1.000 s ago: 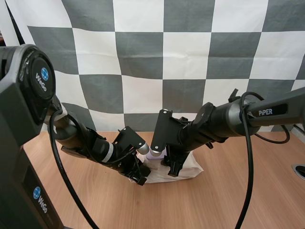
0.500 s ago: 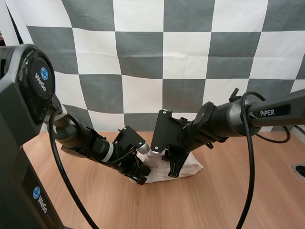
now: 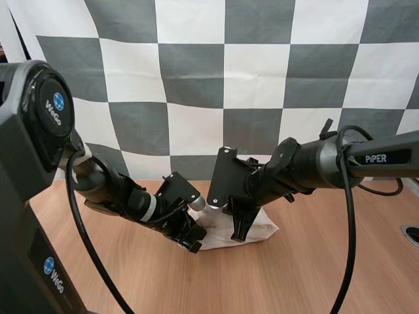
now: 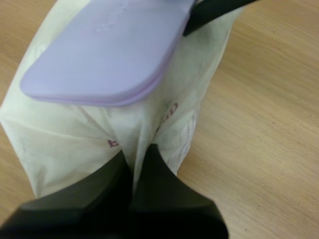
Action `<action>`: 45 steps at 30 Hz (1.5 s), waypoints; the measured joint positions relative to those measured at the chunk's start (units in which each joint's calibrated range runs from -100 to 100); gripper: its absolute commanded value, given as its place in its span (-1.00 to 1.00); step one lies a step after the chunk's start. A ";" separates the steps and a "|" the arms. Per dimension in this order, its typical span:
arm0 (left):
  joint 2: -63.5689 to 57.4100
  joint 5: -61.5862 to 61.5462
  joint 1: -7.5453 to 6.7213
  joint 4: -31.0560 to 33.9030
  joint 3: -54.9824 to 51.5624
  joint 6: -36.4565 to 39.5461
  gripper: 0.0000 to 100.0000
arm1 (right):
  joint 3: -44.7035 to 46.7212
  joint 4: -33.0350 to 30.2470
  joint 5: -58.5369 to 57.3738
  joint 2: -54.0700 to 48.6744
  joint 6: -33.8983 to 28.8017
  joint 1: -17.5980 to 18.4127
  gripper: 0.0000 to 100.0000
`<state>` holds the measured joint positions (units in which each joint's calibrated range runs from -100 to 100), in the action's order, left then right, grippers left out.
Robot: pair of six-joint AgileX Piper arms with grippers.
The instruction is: Open the wet wipes lid
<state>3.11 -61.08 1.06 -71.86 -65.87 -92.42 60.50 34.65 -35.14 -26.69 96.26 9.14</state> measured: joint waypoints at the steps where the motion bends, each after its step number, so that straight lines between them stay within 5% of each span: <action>1: 0.00 0.19 0.00 0.00 0.00 0.00 -1.00 | 0.00 0.00 -0.49 -0.24 0.00 0.00 -1.00; 14: 0.00 0.29 0.00 0.00 0.00 0.00 -1.00 | -0.17 0.21 -1.42 -1.76 0.19 0.00 -1.00; 20: 0.00 -1.88 0.00 0.00 0.00 0.00 -1.00 | -0.05 0.89 7.92 -1.50 1.18 0.00 -1.00; 45: 0.00 -2.62 0.00 0.32 0.00 0.00 -1.00 | -16.60 3.47 10.56 20.87 0.32 0.00 -1.00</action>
<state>3.11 -63.70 1.06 -71.55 -65.87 -92.42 43.90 38.12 -24.58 -5.83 96.57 9.14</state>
